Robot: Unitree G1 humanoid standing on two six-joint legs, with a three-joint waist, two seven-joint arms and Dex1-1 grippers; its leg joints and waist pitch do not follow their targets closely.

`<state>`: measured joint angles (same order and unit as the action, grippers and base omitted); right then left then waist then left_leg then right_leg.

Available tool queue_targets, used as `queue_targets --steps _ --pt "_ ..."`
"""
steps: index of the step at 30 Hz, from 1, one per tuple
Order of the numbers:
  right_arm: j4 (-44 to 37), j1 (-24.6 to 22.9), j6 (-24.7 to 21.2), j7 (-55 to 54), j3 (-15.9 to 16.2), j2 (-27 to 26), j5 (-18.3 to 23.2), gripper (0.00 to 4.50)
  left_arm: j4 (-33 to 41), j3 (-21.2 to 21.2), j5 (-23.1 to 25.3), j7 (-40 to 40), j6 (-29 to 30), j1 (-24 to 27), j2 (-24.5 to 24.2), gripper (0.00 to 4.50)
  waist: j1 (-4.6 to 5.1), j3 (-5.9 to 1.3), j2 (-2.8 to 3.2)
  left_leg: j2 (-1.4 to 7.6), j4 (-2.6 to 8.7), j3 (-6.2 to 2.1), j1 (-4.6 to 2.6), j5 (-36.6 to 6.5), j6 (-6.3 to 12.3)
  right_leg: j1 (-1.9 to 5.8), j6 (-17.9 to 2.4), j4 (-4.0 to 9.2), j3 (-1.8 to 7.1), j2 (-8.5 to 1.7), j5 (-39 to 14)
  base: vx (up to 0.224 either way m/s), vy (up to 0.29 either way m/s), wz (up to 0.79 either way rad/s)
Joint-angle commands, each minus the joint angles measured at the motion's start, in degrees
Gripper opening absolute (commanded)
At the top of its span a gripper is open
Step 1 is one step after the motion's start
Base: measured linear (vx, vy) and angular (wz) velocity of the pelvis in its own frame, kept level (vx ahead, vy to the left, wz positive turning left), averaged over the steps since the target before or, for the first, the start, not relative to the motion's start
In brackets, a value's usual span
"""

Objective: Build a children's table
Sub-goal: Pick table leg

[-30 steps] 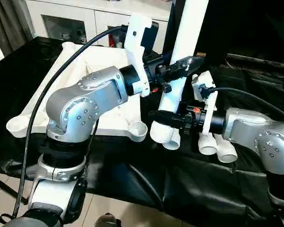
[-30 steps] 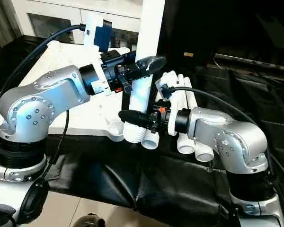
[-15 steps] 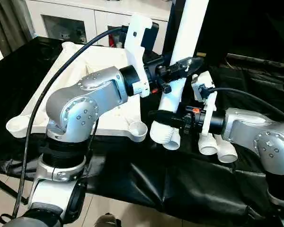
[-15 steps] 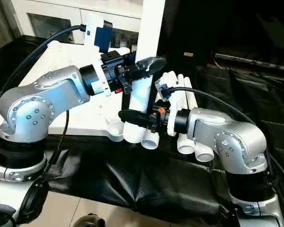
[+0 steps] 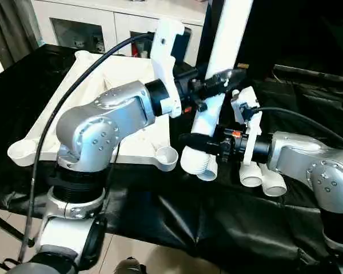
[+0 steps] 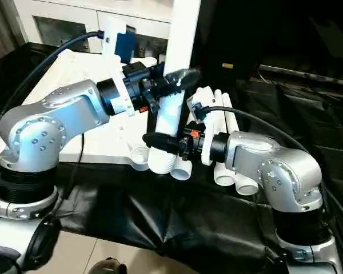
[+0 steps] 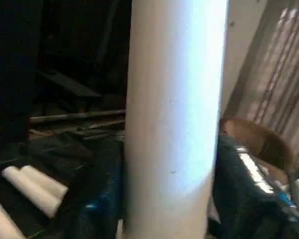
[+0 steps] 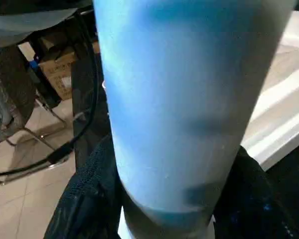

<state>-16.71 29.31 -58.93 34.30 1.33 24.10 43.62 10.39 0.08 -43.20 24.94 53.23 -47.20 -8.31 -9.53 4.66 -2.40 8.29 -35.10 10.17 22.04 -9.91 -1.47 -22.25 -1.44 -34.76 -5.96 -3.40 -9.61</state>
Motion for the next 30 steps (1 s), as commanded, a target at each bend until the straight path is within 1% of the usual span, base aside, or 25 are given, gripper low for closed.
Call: queue_targets --steps 1,3,4,6,9,10,12,13,14,15,16,17,18,19,20,21,22,23,24,25,26,27,28,29,30 --pt "0.0 -0.2 0.9 -0.9 -1.8 -0.3 -0.2 1.91 1.0 -1.4 -0.7 -0.9 -0.4 0.2 0.7 2.8 0.11 -4.71 0.27 5.42 4.31 -2.79 -1.46 -13.3 -3.29 2.26 -3.0 5.39 3.9 -7.12 -24.0 0.0 0.0 0.0" --pt "0.3 -0.3 1.4 -1.8 -2.7 -1.2 0.1 1.91 0.2 -2.6 0.5 -2.7 -2.4 0.4 1.5 2.99 0.19 -4.7 0.19 5.45 4.35 -2.82 -1.36 -13.6 -3.35 2.29 -2.9 5.45 3.89 -7.17 -23.9 0.0 0.0 0.0" --pt "0.4 -0.3 1.9 -2.7 -4.0 -2.3 0.6 1.91 -0.2 -4.6 0.4 -3.0 -5.9 0.9 2.6 3.03 0.14 -4.74 0.23 5.43 4.38 -2.86 -1.33 -13.6 -3.3 2.39 -2.7 5.49 3.88 -7.2 -24.0 0.0 0.0 0.0" --pt "0.5 -0.4 2.1 -3.2 -4.6 -2.7 0.9 1.91 0.0 -5.8 -0.3 -2.9 -7.6 1.2 3.4 3.25 0.16 -4.75 0.19 5.41 4.36 -2.82 -1.32 -13.4 -3.17 2.34 -2.6 5.59 3.9 -7.24 -24.1 0.0 0.0 0.0" --pt "0.6 -1.0 2.9 -4.5 -6.2 -3.9 1.4 1.91 1.6 -10.0 -4.6 -4.2 -9.5 2.0 6.2 3.37 0.14 -4.8 0.19 5.47 4.33 -2.79 -1.25 -13.3 -3.23 2.36 -3.4 5.4 3.85 -7.23 -22.9 0.0 0.0 0.0" --pt "0.5 -1.4 3.3 -5.4 -7.1 -4.6 1.5 1.91 2.6 -11.8 -6.5 -5.5 -9.9 2.2 7.6 3.37 0.15 -4.84 0.43 5.57 4.34 -2.82 -1.33 -13.5 -3.36 2.33 -3.8 5.21 3.9 -7.23 -22.1 0.0 0.0 0.0" --pt "0.4 -1.8 3.7 -6.7 -8.3 -5.6 1.8 1.91 3.7 -13.4 -8.5 -6.7 -10.0 2.7 8.4 3.37 0.18 -4.85 0.33 5.66 4.39 -2.88 -1.28 -13.8 -3.56 2.33 -4.5 5.09 3.9 -7.29 -21.0 0.0 0.0 0.0" --pt "0.3 -2.1 4.2 -8.8 -9.8 -6.8 1.7 1.91 4.8 -14.5 -9.4 -7.3 -9.6 3.8 7.9 3.37 0.2 -4.84 1.15 5.66 4.45 -2.98 -1.37 -14.5 -3.88 2.23 -4.8 5.07 3.94 -7.13 -20.5 0.0 0.0 0.0" --pt "0.3 -2.2 4.6 -9.7 -10.2 -7.1 1.1 1.91 5.1 -14.4 -8.8 -7.4 -9.3 4.4 7.3 3.37 0.29 -4.83 1.22 5.51 4.52 -2.98 -1.44 -15.1 -3.98 2.25 -4.8 5.04 3.9 -7.03 -20.6 0.0 0.0 0.0" --pt "0.3 -2.6 5.7 -12.1 -11.3 -7.8 -0.2 1.91 6.0 -13.6 -6.4 -7.6 -8.8 6.2 5.2 3.37 0.5 -4.74 0.79 5.35 4.63 -2.85 -1.42 -14.9 -3.92 2.22 -4.0 5.16 3.94 -6.81 -20.9 0.0 0.0 0.0" --pt "0.4 -2.7 5.8 -12.5 -11.5 -7.9 -0.4 1.91 6.1 -13.4 -5.9 -7.7 -8.8 6.5 4.9 3.37 0.48 -4.8 0.91 5.34 4.66 -2.9 -1.48 -14.7 -4.1 2.21 -3.4 5.06 3.95 -6.82 -21.1 0.0 0.0 0.0" --pt "0.1 -4.1 11.1 -16.8 -12.1 -8.2 -6.2 1.91 7.0 -8.9 5.6 -8.4 -11.3 11.5 -1.2 3.37 0.65 -4.69 0.63 5.42 4.94 -2.93 -1.37 -14.3 -4.32 1.94 -1.0 5.28 4.08 -6.61 -22.3 0.0 0.0 0.0" --pt "0.0 -5.1 16.1 -18.0 -12.3 -9.1 -9.1 1.91 7.1 -6.2 11.7 -9.1 -13.6 14.3 -4.3 3.37 0.7 -4.62 0.81 5.25 5.06 -2.94 -1.33 -14.6 -4.52 1.97 0.3 5.28 4.07 -6.56 -23.7 0.0 0.0 0.0" --pt "0.0 -5.1 16.3 -18.0 -12.3 -9.1 -9.2 1.91 7.1 -6.1 11.9 -9.1 -13.7 14.4 -4.4 3.37 0.94 -4.58 0.98 5.09 5.06 -2.77 -1.6 -15.6 -5.09 1.55 2.9 5.73 4.2 -6.57 -27.2 0.0 0.0 0.0" --pt "-1.1 -7.4 23.0 -20.7 -10.2 -8.5 -16.4 1.91 7.2 -5.0 16.7 -11.5 -15.2 18.8 -6.7 3.37 0.68 -5.02 2.61 4.93 4.8 -3.06 -1.96 -16.5 -5.65 1.48 3.1 5.69 3.98 -6.79 -28.5 0.0 0.0 0.0" --pt "-2.3 -9.3 24.5 -24.9 -8.8 -8.4 -21.0 1.91 7.9 -5.3 18.8 -13.6 -16.3 22.0 -7.1 3.37 1.39 -4.64 2.03 5.15 5.2 -3.07 -1.6 -17.1 -6.01 1.5 3.3 6.19 3.89 -6.33 -27.5 0.0 0.0 0.0" --pt "-2.3 -9.3 24.5 -24.9 -8.8 -8.4 -21.0 1.91 7.9 -5.3 18.8 -13.6 -16.3 22.0 -7.1 3.37 1.46 -4.68 2.01 5.16 5.24 -3.13 -1.89 -17.8 -5.97 1.5 2.7 6.13 3.8 -6.22 -27.2 0.0 0.0 0.0" --pt "-4.0 -12.3 23.7 -32.0 -6.2 -7.7 -27.6 1.91 8.7 -7.8 20.7 -17.1 -20.2 26.6 -4.4 3.37 1.78 -4.69 2.08 5.18 5.18 -3.18 -1.97 -18.3 -5.74 1.5 1.1 6.04 3.78 -6.23 -26.2 0.0 0.0 0.0" --pt "-4.4 -14.2 25.5 -32.8 -5.1 -7.4 -29.6 1.91 9.1 -8.1 21.7 -18.8 -21.1 28.9 -3.8 3.37 1.95 -4.44 1.9 5.17 5.35 -3.22 -1.54 -18.2 -5.53 1.82 0.6 6.21 3.66 -6.16 -25.5 0.0 0.0 0.0" --pt "-4.4 -14.2 25.5 -32.8 -5.1 -7.4 -29.6 1.91 9.1 -8.1 21.7 -18.8 -21.1 28.9 -3.8 3.37 1.99 -4.45 2.0 5.35 5.46 -3.18 -1.58 -18.8 -5.33 1.94 0.3 6.21 3.68 -6.18 -25.0 0.0 0.0 0.0" --pt "-4.9 -17.0 26.2 -32.8 -3.7 -6.7 -30.6 1.91 9.5 -6.9 24.6 -20.5 -23.2 32.3 -4.2 3.37 2.29 -4.47 1.87 5.04 5.31 -3.12 -1.79 -20.3 -4.08 1.76 0.0 6.27 3.74 -6.23 -25.1 0.0 0.0 0.0" --pt "-4.9 -17.0 26.2 -32.8 -3.7 -6.7 -30.6 1.91 9.5 -6.9 24.6 -20.5 -23.2 32.3 -4.2 3.37 2.36 -4.32 1.88 5.04 5.42 -3.17 -1.53 -20.6 -3.64 2.0 0.2 6.31 3.72 -6.28 -25.5 0.0 0.0 0.0" --pt "-5.1 -18.5 25.9 -32.0 -5.0 -8.4 -28.3 1.91 9.8 -5.6 26.1 -20.8 -24.0 34.2 -4.8 3.37 2.56 -4.11 1.9 4.93 5.36 -3.06 -1.89 -21.7 -2.88 1.52 0.7 6.75 3.72 -6.16 -27.3 0.0 0.0 0.0" --pt "-5.5 -20.0 24.6 -31.6 -6.9 -10.7 -25.4 1.91 10.2 -4.4 27.4 -21.2 -25.0 35.5 -4.6 3.37 2.92 -3.86 1.74 4.59 5.18 -2.85 -2.03 -22.7 -1.89 1.33 0.8 7.16 3.84 -6.53 -29.8 0.0 0.0 0.0" --pt "-5.7 -20.9 23.9 -31.3 -8.2 -12.4 -23.6 1.91 10.4 -3.7 28.3 -21.4 -25.6 36.3 -4.5 3.37 2.83 -3.89 1.68 4.42 4.99 -2.67 -1.82 -22.2 -1.05 1.58 0.5 7.28 4.17 -7.35 -31.3 0.0 0.0 0.0"
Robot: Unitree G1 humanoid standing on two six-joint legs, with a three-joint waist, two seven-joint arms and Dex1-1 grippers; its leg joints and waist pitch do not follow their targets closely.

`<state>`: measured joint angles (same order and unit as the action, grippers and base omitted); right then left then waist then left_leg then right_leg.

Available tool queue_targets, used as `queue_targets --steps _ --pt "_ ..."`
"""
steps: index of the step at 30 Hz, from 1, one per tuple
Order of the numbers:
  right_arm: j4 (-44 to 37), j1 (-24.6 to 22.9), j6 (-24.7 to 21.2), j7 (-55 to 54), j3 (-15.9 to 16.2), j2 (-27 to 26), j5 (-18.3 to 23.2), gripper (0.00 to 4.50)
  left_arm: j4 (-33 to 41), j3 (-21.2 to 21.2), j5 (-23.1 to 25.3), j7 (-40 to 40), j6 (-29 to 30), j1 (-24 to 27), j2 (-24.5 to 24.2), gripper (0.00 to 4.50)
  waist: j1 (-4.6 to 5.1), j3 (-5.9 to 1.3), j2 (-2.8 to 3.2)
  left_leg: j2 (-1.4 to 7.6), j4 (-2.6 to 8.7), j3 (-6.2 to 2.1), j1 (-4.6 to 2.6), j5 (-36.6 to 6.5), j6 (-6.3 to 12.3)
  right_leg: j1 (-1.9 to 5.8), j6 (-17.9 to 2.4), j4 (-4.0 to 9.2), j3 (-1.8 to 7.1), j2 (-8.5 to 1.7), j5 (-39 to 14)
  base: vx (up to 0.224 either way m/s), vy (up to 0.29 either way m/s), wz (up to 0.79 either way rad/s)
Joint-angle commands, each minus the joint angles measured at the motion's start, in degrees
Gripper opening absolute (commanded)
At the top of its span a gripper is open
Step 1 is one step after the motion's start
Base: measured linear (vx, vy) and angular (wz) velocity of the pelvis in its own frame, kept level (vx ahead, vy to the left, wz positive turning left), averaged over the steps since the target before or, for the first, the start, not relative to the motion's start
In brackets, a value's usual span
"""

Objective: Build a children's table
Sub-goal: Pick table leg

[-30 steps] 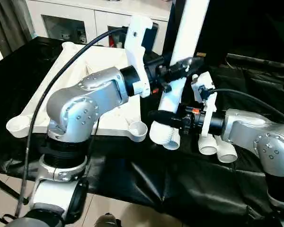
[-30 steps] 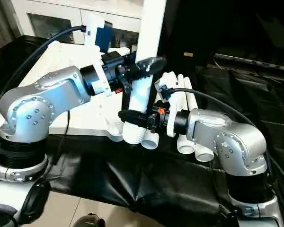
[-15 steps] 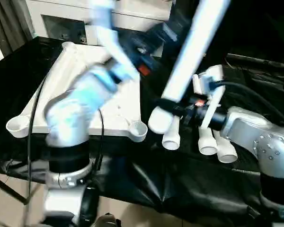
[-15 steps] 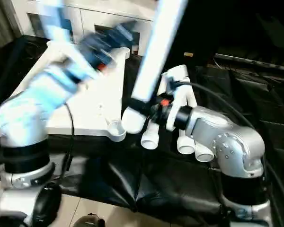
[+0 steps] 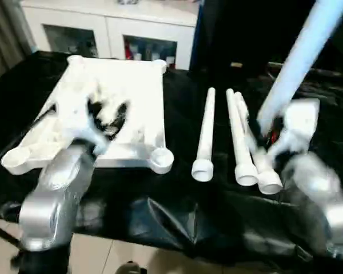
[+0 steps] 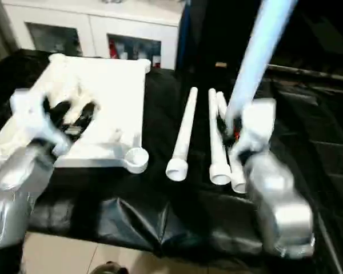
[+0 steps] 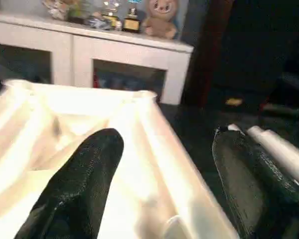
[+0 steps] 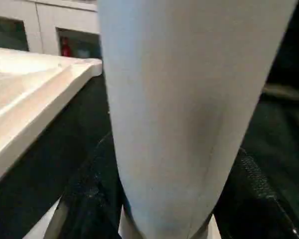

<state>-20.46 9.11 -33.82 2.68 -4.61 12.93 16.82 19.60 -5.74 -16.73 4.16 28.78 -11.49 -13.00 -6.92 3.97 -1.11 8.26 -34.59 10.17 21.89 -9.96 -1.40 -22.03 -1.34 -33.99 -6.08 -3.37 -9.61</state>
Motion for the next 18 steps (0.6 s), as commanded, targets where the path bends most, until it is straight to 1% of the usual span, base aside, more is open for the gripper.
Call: queue_targets --steps 1,2,3,4,5,6,7,8,9,10,11,12,13,14,15,16,17,18 --pt "-2.1 -1.0 -1.3 0.8 -3.0 -2.1 4.5 1.91 1.2 2.3 1.8 -0.7 -1.2 0.6 0.5 3.37 -0.23 -3.15 0.3 4.24 3.86 -2.47 -1.05 -19.3 0.67 1.9 -0.5 6.96 5.39 -9.29 -34.5 0.0 0.0 0.0" --pt "-2.2 -1.6 -0.5 1.5 -3.6 -3.5 5.6 1.91 1.0 2.6 2.1 -0.9 -1.6 0.5 1.1 3.37 -1.05 -3.27 0.08 4.27 2.47 -2.57 -0.5 -15.2 2.55 2.57 -1.5 7.58 7.08 -11.92 -36.8 0.0 0.0 0.0" --pt "-2.3 -2.0 0.3 1.9 -3.2 -3.5 5.3 1.91 0.3 3.0 2.7 -0.8 -2.1 0.1 1.2 3.37 -1.71 -3.4 0.37 4.44 1.28 -2.88 -0.17 -13.2 3.44 2.87 -2.1 7.97 8.3 -13.79 -37.7 0.0 0.0 0.0" --pt "-2.4 -2.3 0.9 1.7 -2.8 -3.5 5.0 1.91 0.1 3.1 3.1 -0.8 -2.6 0.1 1.4 3.37 -2.29 -3.18 0.11 4.98 -0.44 -3.81 0.82 -10.5 4.32 3.61 -3.2 8.47 9.71 -16.29 -39.2 0.0 0.0 0.0" --pt "-2.5 -2.4 1.2 1.6 -2.5 -3.5 4.7 1.91 -0.1 3.2 3.5 -0.7 -2.9 0.0 1.5 3.37 -2.58 -2.97 0.16 5.31 -2.6 -4.87 1.98 -9.5 4.34 4.04 -3.5 9.0 10.59 -18.65 -41.9 -0.012 0.101 -0.18" --pt "-2.5 -2.8 2.0 1.4 -1.8 -3.4 4.3 1.91 -0.8 3.4 4.1 -0.7 -3.8 -0.3 1.6 3.37 -2.64 -2.99 0.43 5.24 -3.18 -5.48 2.34 -9.0 3.84 4.21 -4.0 8.88 10.32 -18.84 -42.4 -0.012 0.101 -0.18" --pt "-2.4 -3.0 2.5 1.1 -1.5 -3.6 4.4 1.91 -1.6 3.5 4.7 -0.7 -4.6 -0.8 1.5 3.37 -2.6 -3.05 0.62 4.36 -1.99 -5.66 2.07 -8.6 3.59 3.9 -5.0 8.34 8.76 -16.23 -41.8 -0.01 0.156 -0.22" --pt "-2.2 -3.1 2.7 1.1 -1.6 -4.0 4.4 1.91 -2.1 3.6 5.1 -0.6 -5.1 -1.2 1.3 3.37 -2.38 -3.07 0.74 3.72 0.4 -4.77 0.52 -10.0 4.35 2.77 -5.0 7.86 7.11 -12.81 -40.3 -0.025 0.195 -0.05" --pt "-1.9 -3.0 2.7 1.2 -1.8 -4.4 4.3 1.91 -2.6 3.7 5.3 -0.6 -5.5 -1.6 1.1 3.37 -1.99 -3.09 1.04 3.66 1.45 -4.19 -0.36 -11.5 4.86 2.22 -4.9 7.5 6.33 -11.22 -38.5 -0.025 0.195 -0.05" --pt "-1.6 -2.8 2.6 1.0 -1.9 -4.6 3.8 1.91 -2.8 3.7 5.6 -0.6 -5.9 -1.8 1.0 3.37 -0.32 -3.49 1.58 3.48 3.54 -2.98 -1.91 -15.6 5.67 1.22 -4.4 5.33 3.91 -7.24 -31.9 -0.035 0.223 0.1" --pt "-1.0 -2.4 2.7 0.8 -1.9 -4.7 3.0 1.91 -3.0 3.6 5.8 -0.7 -6.0 -2.1 1.1 3.37 1.66 -3.9 2.83 3.03 5.68 -2.61 -3.21 -20.3 5.78 0.27 -2.5 2.54 1.2 -3.18 -24.7 -0.049 0.246 0.02" --pt "-0.3 -1.9 2.9 0.6 -2.0 -4.8 2.5 1.91 -3.1 4.1 7.2 -1.5 -5.8 -2.5 0.7 3.37 2.57 -3.97 3.2 3.32 6.84 -2.84 -3.36 -22.5 5.1 -0.26 -1.9 0.3 0.18 -1.4 -19.9 -0.049 0.246 0.02" --pt "0.3 -1.5 3.2 0.4 -2.3 -5.1 2.4 1.91 -3.4 4.7 9.0 -2.3 -6.2 -2.9 0.2 3.37 2.91 -3.79 3.84 4.04 9.59 -1.96 -2.05 -29.6 1.06 -0.62 -1.0 -4.74 -1.3 0.29 -12.0 -0.072 0.239 0.05" --pt "0.4 -1.3 3.3 0.5 -2.4 -5.2 2.6 1.91 -3.5 5.2 9.9 -2.4 -6.4 -3.1 -0.2 3.37 3.05 -3.55 3.67 4.69 10.49 -2.1 -1.38 -33.7 -0.95 -0.17 -0.9 -6.15 -1.64 0.22 -8.5 -0.081 0.173 0.12" --pt "0.9 -0.6 3.2 0.6 -2.7 -5.4 3.4 1.91 -4.0 6.1 11.5 -2.7 -6.9 -3.7 -0.5 3.37 2.79 -3.29 3.3 6.0 11.19 -2.72 -0.85 -40.4 -7.24 0.33 -1.8 -5.03 -0.8 -1.43 -5.9 -0.081 0.173 0.12" --pt "0.9 0.2 2.0 0.0 -2.4 -5.2 3.4 1.91 -4.7 5.4 10.7 -3.2 -6.4 -4.2 0.8 3.37 2.5 -3.89 2.22 6.28 10.57 -3.23 -1.21 -44.4 -14.89 1.05 -3.0 -3.23 1.64 -3.52 -9.5 -0.069 0.086 0.05" --pt "0.9 0.3 1.8 -0.1 -2.3 -5.1 3.3 1.91 -4.8 5.3 10.6 -3.3 -6.2 -4.3 1.1 3.37 2.95 -3.68 2.72 6.73 8.87 -4.5 -2.8 -47.5 -20.61 -0.26 -4.5 -1.22 2.45 -3.6 -19.5 -0.081 0.06 0.08" --pt "0.9 0.8 0.9 -0.6 -2.5 -5.4 3.7 1.91 -5.2 5.1 10.3 -3.6 -5.7 -4.6 1.7 3.37 3.75 -3.61 2.49 7.52 8.88 -5.01 -2.89 -48.2 -21.17 -0.28 -3.7 -0.82 1.88 -2.54 -20.5 -0.081 0.06 0.08"
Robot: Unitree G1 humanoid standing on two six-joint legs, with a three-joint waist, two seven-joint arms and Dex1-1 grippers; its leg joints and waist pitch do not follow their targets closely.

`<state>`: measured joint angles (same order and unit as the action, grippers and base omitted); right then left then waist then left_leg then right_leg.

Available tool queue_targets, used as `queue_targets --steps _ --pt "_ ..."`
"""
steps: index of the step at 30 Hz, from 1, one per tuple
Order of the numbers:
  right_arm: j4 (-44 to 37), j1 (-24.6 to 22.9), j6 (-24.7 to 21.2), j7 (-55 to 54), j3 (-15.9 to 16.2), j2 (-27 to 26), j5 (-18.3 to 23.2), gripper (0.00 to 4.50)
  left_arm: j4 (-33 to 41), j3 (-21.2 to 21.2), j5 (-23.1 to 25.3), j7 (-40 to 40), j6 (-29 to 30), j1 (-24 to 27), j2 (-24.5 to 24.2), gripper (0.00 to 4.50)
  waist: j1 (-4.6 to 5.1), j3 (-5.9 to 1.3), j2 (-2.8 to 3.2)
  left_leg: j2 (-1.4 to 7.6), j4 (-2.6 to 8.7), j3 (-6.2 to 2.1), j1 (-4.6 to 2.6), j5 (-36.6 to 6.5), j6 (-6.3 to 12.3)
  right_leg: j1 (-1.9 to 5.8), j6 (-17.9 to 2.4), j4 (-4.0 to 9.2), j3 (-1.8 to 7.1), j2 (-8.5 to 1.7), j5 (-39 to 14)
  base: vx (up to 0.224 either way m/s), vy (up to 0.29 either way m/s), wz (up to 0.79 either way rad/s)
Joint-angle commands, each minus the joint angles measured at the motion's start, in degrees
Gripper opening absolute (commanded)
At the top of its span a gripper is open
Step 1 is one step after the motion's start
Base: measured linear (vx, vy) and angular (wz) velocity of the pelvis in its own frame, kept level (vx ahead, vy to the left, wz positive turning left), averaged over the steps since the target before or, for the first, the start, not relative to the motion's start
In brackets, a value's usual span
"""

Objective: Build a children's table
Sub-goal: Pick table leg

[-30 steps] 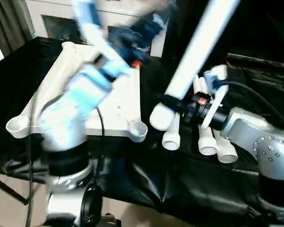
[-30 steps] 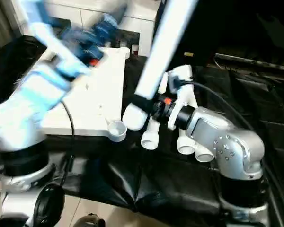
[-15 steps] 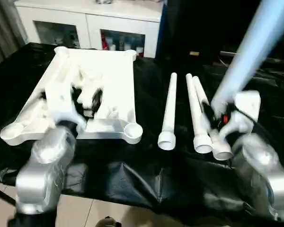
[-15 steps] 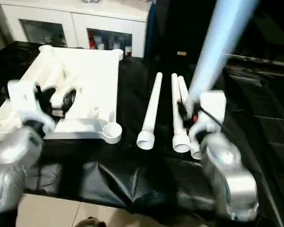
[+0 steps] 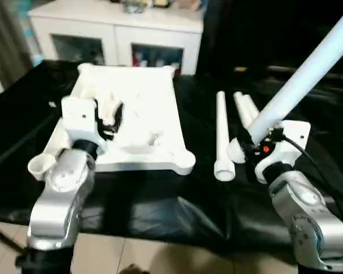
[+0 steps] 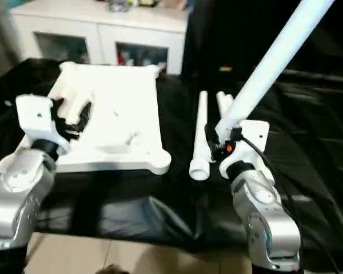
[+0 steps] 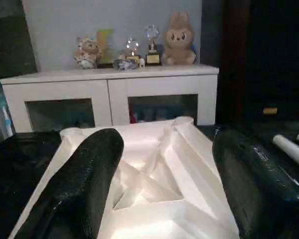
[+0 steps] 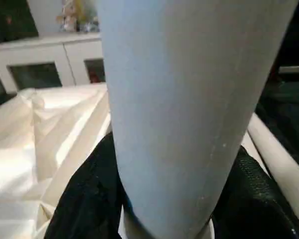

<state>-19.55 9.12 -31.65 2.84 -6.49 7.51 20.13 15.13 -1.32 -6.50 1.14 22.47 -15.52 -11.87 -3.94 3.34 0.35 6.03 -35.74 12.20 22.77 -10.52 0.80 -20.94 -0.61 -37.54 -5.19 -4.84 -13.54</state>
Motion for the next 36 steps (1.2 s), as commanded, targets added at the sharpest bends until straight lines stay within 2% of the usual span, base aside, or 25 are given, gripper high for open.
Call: queue_targets --steps 1,4,6,7,8,10,11,13,14,15,16,17,18,19,20,21,22,23,26,28,29,30,34,35,36 --pt "0.0 1.0 -1.5 -0.9 -0.8 -0.2 0.9 1.91 -0.9 0.8 0.0 -0.7 0.8 -0.8 0.8 3.37 0.7 -3.13 1.53 13.44 15.19 -8.45 -0.51 -51.3 -20.98 1.71 -1.4 -3.02 -0.17 0.36 -11.8 -0.129 0.056 0.07" --pt "0.5 1.8 -1.5 0.0 -1.4 -0.9 1.9 1.91 -0.2 0.5 -0.6 -2.2 1.9 -0.7 2.6 3.37 -1.39 -4.11 1.3 10.78 14.34 -4.61 -0.55 -42.0 -13.01 1.12 -1.2 -3.54 0.99 0.2 -7.8 -0.122 -0.04 0.19" --pt "1.2 2.1 -0.4 1.4 -1.0 -0.6 1.8 1.91 0.1 0.6 -0.6 -1.6 2.6 -0.3 2.3 3.37 -1.59 -5.41 -3.29 2.24 -3.23 -4.52 -0.61 -14.0 -7.4 -0.2 -6.4 8.3 6.5 -11.17 -24.8 -0.111 -0.144 0.01" --pt "1.2 2.1 -0.2 1.8 -0.8 -0.3 1.7 1.91 0.1 0.7 -0.6 -1.4 2.7 -0.1 2.2 3.37 -2.55 -3.25 -2.14 0.72 -5.37 -7.45 3.83 1.5 -2.6 1.91 0.9 9.62 7.3 -10.15 -33.1 -0.044 -0.119 -0.21" --pt "1.3 2.1 0.0 2.2 -0.5 0.0 1.5 1.91 0.2 0.7 -0.6 -1.2 2.8 0.0 2.2 3.37 -3.76 -2.97 -1.6 1.02 -5.23 -7.88 4.41 2.7 -3.25 3.31 1.8 9.13 6.72 -10.06 -34.8 -0.048 -0.057 -0.27" --pt "1.1 2.0 0.2 3.2 0.6 0.8 0.9 1.91 -0.1 1.0 -0.1 -0.5 1.5 0.1 1.7 3.37 -3.78 -2.9 0.18 5.17 -0.99 -9.19 0.01 -7.7 -6.13 1.72 -2.0 8.15 3.81 -8.03 -32.9 -0.079 -0.03 -0.2" --pt "0.7 1.5 0.6 5.3 3.9 2.2 -0.7 1.91 -0.7 1.2 1.0 0.1 0.6 -0.1 1.3 3.37 -2.3 -3.4 2.85 5.06 7.7 -15.0 2.79 -23.9 -5.27 4.2 -5.0 1.41 -1.35 -2.1 -14.3 -0.118 0.021 0.11" --pt "0.6 1.4 0.7 5.4 4.7 2.0 -1.1 1.91 -1.0 1.3 1.3 0.6 0.1 -0.5 1.0 3.37 -0.44 -3.14 2.99 2.85 9.25 -17.6 0.73 -35.9 -6.42 3.71 -7.7 1.07 -0.45 -1.99 -11.9 -0.095 0.019 0.24" --pt "0.4 1.2 0.6 5.1 5.0 1.1 -0.9 1.91 -1.1 1.2 1.2 1.0 0.2 -1.0 0.8 3.37 -0.88 -2.13 1.94 0.25 8.64 -15.91 3.25 -41.5 -9.97 5.49 -8.4 3.87 0.67 -5.18 -25.4 -0.087 -0.002 0.51" --pt "0.3 1.1 0.5 4.7 5.0 0.5 -0.6 1.91 -1.1 1.2 1.1 1.4 0.3 -1.3 0.6 3.37 -0.98 -2.07 0.73 -0.53 5.81 -14.59 2.91 -39.8 -10.15 5.33 -7.4 6.41 1.11 -7.71 -38.9 -0.087 -0.002 0.51" --pt "0.2 0.9 0.5 4.7 5.3 0.2 -0.5 1.91 -1.1 1.0 0.8 1.5 0.6 -1.6 0.5 3.37 -0.26 -2.01 -0.84 -1.04 -3.28 -13.12 -1.0 -31.8 -8.66 2.12 -6.7 12.63 0.19 -11.79 -53.0 -0.151 -0.041 0.56" --pt "0.2 0.8 0.6 4.7 5.5 0.0 -0.5 1.91 -1.1 0.9 0.8 1.6 0.8 -1.8 0.5 3.37 1.67 -0.19 0.79 1.15 -14.29 -8.82 -2.9 -11.7 -6.23 2.23 -3.9 17.1 -4.69 -16.35 -63.0 -0.096 -0.016 0.51" --pt "0.2 0.8 0.6 4.7 5.5 0.0 -0.5 1.91 -1.1 0.9 0.8 1.6 0.8 -1.8 0.5 3.37 3.22 1.25 0.52 2.32 -16.2 -8.51 -4.32 -15.2 -6.12 1.76 -2.3 18.39 -8.12 -17.03 -66.1 -0.096 -0.016 0.51" --pt "0.2 0.7 0.7 4.7 5.6 0.0 -0.5 1.91 -1.1 0.9 0.8 1.6 0.8 -1.9 0.4 3.37 4.5 0.85 1.9 3.47 -15.07 -8.27 -6.74 -24.0 -6.87 5.31 -0.7 16.44 -12.97 -16.52 -63.8 0.005 0.066 0.46" --pt "0.3 0.6 0.9 4.9 5.8 0.0 -0.7 1.91 -1.1 0.8 0.8 1.6 0.8 -1.9 0.3 3.37 7.68 -0.37 2.28 5.44 -8.86 -8.65 -5.57 -36.0 -7.68 10.48 1.8 11.4 -15.8 -14.64 -54.3 0.075 0.135 0.55" --pt "0.3 0.5 1.1 5.0 5.8 0.0 -0.8 1.91 -1.1 0.9 0.8 1.6 0.8 -1.8 0.4 3.37 7.35 -0.98 4.02 5.29 -2.54 -9.2 -2.98 -41.8 -7.48 14.11 1.3 6.33 -13.06 -10.11 -44.8 0.075 0.135 0.55" --pt "0.3 0.5 1.1 5.0 5.8 0.0 -0.8 1.91 -1.1 0.9 0.8 1.6 0.8 -1.8 0.4 3.37 8.44 -0.66 6.52 3.15 6.04 -14.31 -6.1 -47.5 -7.89 9.17 0.8 -0.08 -10.05 -1.48 -31.7 0.079 0.133 0.66" --pt "0.5 0.5 1.3 5.0 5.7 -0.1 -0.7 1.91 -1.1 1.0 0.8 1.6 0.8 -1.6 0.4 3.37 13.26 -1.71 4.69 8.23 6.11 -19.38 -13.44 -45.7 3.1 1.53 0.5 -2.93 -3.05 -0.71 -12.4 0.104 0.086 0.48" --pt "0.6 0.5 1.4 5.0 5.5 -0.3 -0.6 1.91 -1.0 1.1 0.9 1.8 0.8 -1.5 0.4 3.37 11.99 -1.29 1.55 4.43 7.47 -19.11 -13.59 -29.0 7.44 0.03 -0.6 -2.44 2.27 -1.3 -6.8 0.118 0.052 0.19" --pt "1.1 0.7 1.5 5.2 5.2 -0.3 -0.7 1.91 -1.0 1.2 1.2 2.0 0.8 -1.4 0.6 3.37 7.73 -2.16 -2.44 -4.27 -2.34 -11.29 -7.18 -18.0 6.62 10.4 -1.8 7.18 11.92 -6.67 -24.3 0.142 -0.012 -0.04" --pt "1.2 0.7 1.4 5.5 5.2 -0.1 -0.8 1.91 -1.1 1.1 1.3 2.0 0.8 -1.5 0.7 3.37 5.82 -3.86 -2.82 -3.15 -9.95 -10.04 -3.31 -13.1 4.44 14.01 -7.0 8.64 16.24 -10.3 -29.2 0.189 -0.029 0.07" --pt "1.3 0.8 1.4 5.7 5.2 0.0 -0.8 1.91 -1.1 1.1 1.3 2.1 0.9 -1.6 0.7 3.37 4.88 -3.07 -3.62 -3.16 -10.49 -9.75 0.07 -5.9 2.86 13.64 -8.3 8.02 14.2 -7.01 -19.1 0.189 -0.029 0.07" --pt "1.5 0.6 1.7 6.1 5.3 0.3 -0.9 1.91 -1.3 0.9 1.3 2.0 0.7 -1.6 0.8 3.37 1.22 -3.62 -0.64 -0.71 -2.98 -8.63 2.33 10.7 2.83 12.13 -15.8 8.76 7.48 -2.0 -1.8 0.192 0.013 0.03" --pt "1.5 0.6 1.8 6.3 5.3 0.4 -0.9 1.91 -1.4 0.8 1.2 1.9 0.6 -1.5 0.8 3.37 1.14 -4.34 4.52 3.8 4.8 -11.63 -4.72 4.9 5.85 7.37 -7.6 5.43 0.85 4.03 -10.9 0.224 0.097 -0.03" --pt "1.5 0.4 1.8 6.5 5.5 0.6 -0.9 1.91 -1.5 0.7 1.2 1.8 0.4 -1.5 0.9 3.37 3.2 -4.83 5.56 9.4 6.58 -17.81 -7.38 -12.0 14.63 2.77 -2.3 -4.38 1.4 4.14 -15.6 0.224 0.097 -0.03"
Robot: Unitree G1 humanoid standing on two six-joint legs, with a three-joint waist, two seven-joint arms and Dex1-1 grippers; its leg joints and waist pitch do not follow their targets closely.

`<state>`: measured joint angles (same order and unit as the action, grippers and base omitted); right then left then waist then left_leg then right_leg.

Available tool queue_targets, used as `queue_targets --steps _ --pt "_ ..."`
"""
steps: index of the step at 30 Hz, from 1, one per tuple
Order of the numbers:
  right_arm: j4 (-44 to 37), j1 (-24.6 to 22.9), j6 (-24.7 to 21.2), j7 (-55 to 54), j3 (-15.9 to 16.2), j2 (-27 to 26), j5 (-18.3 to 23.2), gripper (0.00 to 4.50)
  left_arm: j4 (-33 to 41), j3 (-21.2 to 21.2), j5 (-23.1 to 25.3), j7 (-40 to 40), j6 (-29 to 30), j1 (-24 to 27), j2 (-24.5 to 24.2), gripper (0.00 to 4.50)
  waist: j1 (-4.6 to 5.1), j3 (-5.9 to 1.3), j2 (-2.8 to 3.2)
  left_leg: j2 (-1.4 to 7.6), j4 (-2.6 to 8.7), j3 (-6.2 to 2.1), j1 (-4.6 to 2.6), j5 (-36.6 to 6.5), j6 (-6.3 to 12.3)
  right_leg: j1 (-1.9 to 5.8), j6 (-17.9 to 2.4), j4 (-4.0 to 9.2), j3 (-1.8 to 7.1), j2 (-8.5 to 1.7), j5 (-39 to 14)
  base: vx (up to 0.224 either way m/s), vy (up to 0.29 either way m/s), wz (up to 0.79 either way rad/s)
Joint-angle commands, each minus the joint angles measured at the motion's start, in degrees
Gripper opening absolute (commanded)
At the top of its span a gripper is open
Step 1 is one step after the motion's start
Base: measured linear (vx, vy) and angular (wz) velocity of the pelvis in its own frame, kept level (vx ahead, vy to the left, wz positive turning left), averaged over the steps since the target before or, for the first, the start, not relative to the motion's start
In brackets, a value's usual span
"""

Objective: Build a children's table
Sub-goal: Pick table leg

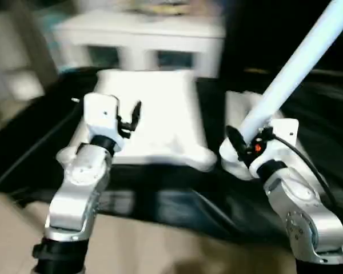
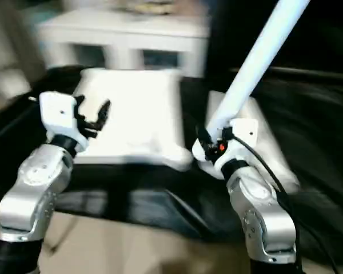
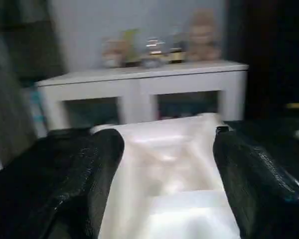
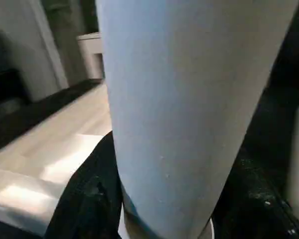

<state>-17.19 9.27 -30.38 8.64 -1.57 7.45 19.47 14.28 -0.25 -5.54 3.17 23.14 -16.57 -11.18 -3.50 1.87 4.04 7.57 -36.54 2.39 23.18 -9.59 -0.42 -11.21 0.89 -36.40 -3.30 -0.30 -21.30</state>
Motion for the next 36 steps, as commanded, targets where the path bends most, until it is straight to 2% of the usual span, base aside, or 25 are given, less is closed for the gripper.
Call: queue_targets --steps 1,3,6,7,8,9,10,11,12,13,14,17,19,23,25,26,27,28,29,30,32,33,34,35,36 --pt "-0.9 0.2 0.6 0.8 0.6 0.7 -0.2 1.91 -0.6 -0.4 0.2 -0.3 -0.3 -0.4 0.2 3.37 2.69 -4.53 0.52 8.94 6.56 -8.63 -9.7 -15.4 19.27 -8.68 -1.8 -6.3 -0.1 -1.3 -6.5 0.248 0.093 -0.01" --pt "-1.0 0.1 0.6 1.1 0.7 0.9 -0.1 1.91 -0.6 -0.4 0.2 -0.3 -0.4 -0.3 0.3 3.37 1.8 -4.6 -0.18 7.14 5.09 -6.76 -9.65 -12.5 21.05 -12.58 3.8 -7.97 0.33 -2.23 1.6 0.233 0.053 0.1" --pt "-1.0 -0.1 0.6 1.4 0.7 0.8 0.0 1.91 -0.5 -1.2 -1.1 0.5 -0.3 0.2 0.8 3.37 1.37 -2.81 -1.98 6.61 7.69 -3.32 -6.66 -11.8 20.55 -13.3 3.4 -7.07 1.24 -3.26 9.1 0.162 0.03 0.07" --pt "-1.1 -0.1 0.4 1.5 0.6 0.8 0.0 1.91 -0.2 -2.1 -3.5 1.8 0.0 0.7 1.5 3.37 0.72 -1.78 -3.9 4.2 7.72 -0.39 -4.67 -17.3 17.55 -11.77 0.5 -1.63 2.79 -4.59 14.3 0.129 -0.044 -0.03" --pt "-1.1 0.0 0.3 1.5 0.4 0.9 0.1 1.91 -0.2 -2.1 -4.2 3.0 -0.5 1.0 1.3 3.37 -0.83 -2.05 -7.15 -0.47 3.5 3.06 -2.57 -19.6 12.39 -9.31 1.7 5.45 7.59 -8.35 6.6 0.116 -0.124 0.08" --pt "-1.1 0.1 0.2 1.5 0.3 1.0 0.1 1.91 -0.2 -2.0 -4.5 3.8 -1.0 1.1 1.0 3.37 -2.07 -2.4 -8.44 -2.51 -0.55 4.06 -2.74 -15.3 9.75 -8.28 5.0 7.56 9.47 -9.68 -4.7 0.116 -0.124 0.08" --pt "-1.0 0.3 0.3 1.6 0.2 1.0 0.0 1.91 -0.3 -1.8 -4.8 4.6 -1.2 1.3 0.8 3.37 -2.63 -2.56 -7.01 -2.16 -1.62 2.93 -2.0 -10.2 7.68 -6.7 4.2 7.25 11.52 -12.65 -8.9 0.108 -0.121 0.04" --pt "-0.9 0.4 0.4 1.6 0.2 1.1 0.0 1.91 -0.3 -1.7 -5.0 5.2 -1.3 1.4 0.8 3.37 -3.14 -2.92 -6.82 -0.66 1.27 1.53 -0.56 2.8 2.41 -5.97 7.2 4.0 9.13 -10.1 5.4 0.101 -0.072 -0.08" --pt "-0.9 0.5 0.5 1.6 0.1 1.2 -0.1 1.91 -0.1 -1.4 -5.2 5.7 -1.6 1.7 0.8 3.37 -2.91 -2.85 -6.43 -0.22 2.05 1.49 -0.43 6.4 1.75 -6.64 6.6 2.86 8.18 -8.72 15.4 0.101 -0.072 -0.08" --pt "-0.9 0.6 0.7 1.6 0.1 1.5 -0.3 1.91 0.1 -1.2 -5.3 6.2 -1.7 2.0 0.9 3.37 -2.39 -3.13 -5.84 0.14 2.33 1.8 -1.33 9.1 0.06 -7.5 4.4 1.96 6.09 -6.34 29.2 0.088 -0.046 0.03" --pt "-0.7 0.6 0.8 1.6 -0.1 1.6 -0.3 1.91 0.2 -0.9 -5.2 6.1 -2.0 2.2 1.1 3.37 -2.03 -3.16 -5.68 1.24 3.01 1.79 -1.93 6.3 -1.35 -7.66 0.2 1.79 5.19 -5.92 30.5 0.0 0.0 0.0" --pt "-0.2 0.8 0.9 1.3 -0.8 1.6 -0.2 1.91 0.3 -0.4 -4.7 5.7 -2.4 2.8 1.8 3.37 -1.37 -2.72 -4.72 3.44 4.36 1.34 -2.73 -2.4 -2.89 -7.91 -10.1 2.8 4.41 -6.85 17.0 0.0 0.0 0.0" --pt "-0.1 1.0 0.7 1.2 -0.8 1.5 -0.3 1.91 -0.5 -0.2 -3.9 4.6 -2.1 3.0 2.4 3.37 -1.22 -2.26 -4.36 4.14 5.0 1.82 -3.11 -7.6 -1.96 -8.29 -13.0 3.61 4.27 -7.31 11.0 0.0 0.0 0.0" --pt "-0.3 1.2 -0.1 0.8 -0.8 1.4 -0.4 1.91 -3.1 1.1 -1.5 3.3 -3.5 1.7 2.8 3.37 -1.04 -1.08 -5.02 4.32 5.88 3.3 -4.14 -21.6 -2.79 -9.35 -9.9 6.13 4.44 -8.15 -11.0 0.0 0.0 0.0" --pt "-0.3 1.0 -0.5 0.4 -1.2 1.3 -0.3 1.91 -4.4 1.3 -1.7 3.3 -3.8 0.9 3.3 3.37 -0.85 -1.31 -4.7 4.98 6.26 2.85 -4.15 -21.7 -4.65 -9.43 -7.8 6.12 3.93 -7.42 -11.0 0.0 0.0 0.0" --pt "-0.3 0.8 -0.6 0.2 -1.6 1.0 0.0 1.91 -4.9 1.4 -1.7 3.2 -3.9 0.4 3.5 3.37 -0.22 -1.8 -3.64 6.92 4.75 5.27 -10.12 -23.5 -8.81 -13.88 -3.7 8.33 3.38 -2.48 -11.9 0.0 0.0 0.0" --pt "-0.3 0.8 -0.7 0.1 -1.7 1.0 0.0 1.91 -5.1 1.5 -1.6 3.3 -4.0 0.2 3.5 3.37 0.28 -1.12 -3.1 9.24 6.68 4.73 -9.81 -23.6 -8.25 -14.17 -3.5 7.32 2.1 -2.03 -9.7 0.0 0.0 0.0" --pt "-0.4 0.7 -1.1 -0.5 -2.2 1.0 -0.2 1.91 -5.5 1.9 -1.0 3.5 -4.5 -0.4 3.7 3.37 -0.81 -2.24 -1.87 16.41 10.77 3.37 -7.41 -19.8 -7.69 -13.21 -1.9 0.3 0.32 -3.55 0.2 -0.047 -0.045 -0.35" --pt "-0.4 0.7 -1.1 -0.5 -2.2 1.0 -0.2 1.91 -5.5 1.9 -1.0 3.5 -4.5 -0.4 3.7 3.37 -1.64 -2.87 -2.05 19.68 11.99 4.24 -6.81 -12.3 -5.55 -14.58 -1.1 -4.77 -0.87 -4.54 5.3 -0.031 -0.085 -0.49" --pt "-0.6 0.9 -1.4 -1.1 -2.6 1.2 -0.4 1.91 -6.1 1.7 -1.2 3.7 -4.5 -1.0 4.2 3.37 -1.78 -3.13 -2.21 20.0 11.32 4.95 -7.35 -8.2 -3.94 -15.73 -1.9 -5.28 -0.89 -5.06 6.7 -0.031 -0.085 -0.49" --pt "-0.6 1.2 -1.6 -1.4 -3.2 1.0 0.0 1.91 -6.9 1.4 -1.2 3.5 -4.5 -1.4 4.3 3.37 -1.48 -3.93 -4.04 15.24 7.71 8.29 -7.9 -4.0 5.05 -16.21 -11.6 -2.77 -0.32 -5.82 16.2 -0.019 -0.177 -0.48" --pt "-0.7 1.2 -1.5 -1.3 -3.3 1.1 0.1 1.91 -7.4 0.5 -1.9 3.1 -4.2 -1.6 4.7 3.37 -0.89 -3.93 -6.49 10.29 6.53 8.05 -4.8 -8.6 7.87 -13.28 -15.9 -1.3 0.16 -5.94 19.5 -0.013 -0.214 -0.45" --pt "-0.9 1.3 -1.4 -1.3 -3.3 1.2 0.1 1.91 -7.8 -0.3 -2.3 2.6 -4.0 -1.7 5.0 3.37 -2.06 -5.57 -10.03 -2.33 -6.47 10.62 2.05 -16.8 10.39 -6.28 -21.6 4.34 3.8 -8.15 27.5 -0.014 -0.261 -0.29" --pt "-0.9 1.3 -1.4 -1.2 -3.3 1.2 0.2 1.91 -7.9 -0.5 -2.2 2.3 -3.8 -1.8 5.0 3.37 -3.55 -5.28 -8.65 -1.91 -7.81 9.2 1.45 -15.8 8.85 -7.07 -21.2 5.22 3.89 -10.53 27.0 -0.022 -0.245 -0.13" --pt "-0.9 1.3 -1.4 -1.1 -3.3 1.4 0.3 1.91 -8.0 -1.0 -2.1 1.9 -3.9 -1.7 4.8 3.37 -2.42 -3.78 -9.01 -2.04 -7.69 7.56 3.22 -9.1 4.22 -6.84 -11.6 4.44 2.65 -10.77 27.9 -0.022 -0.245 -0.13"
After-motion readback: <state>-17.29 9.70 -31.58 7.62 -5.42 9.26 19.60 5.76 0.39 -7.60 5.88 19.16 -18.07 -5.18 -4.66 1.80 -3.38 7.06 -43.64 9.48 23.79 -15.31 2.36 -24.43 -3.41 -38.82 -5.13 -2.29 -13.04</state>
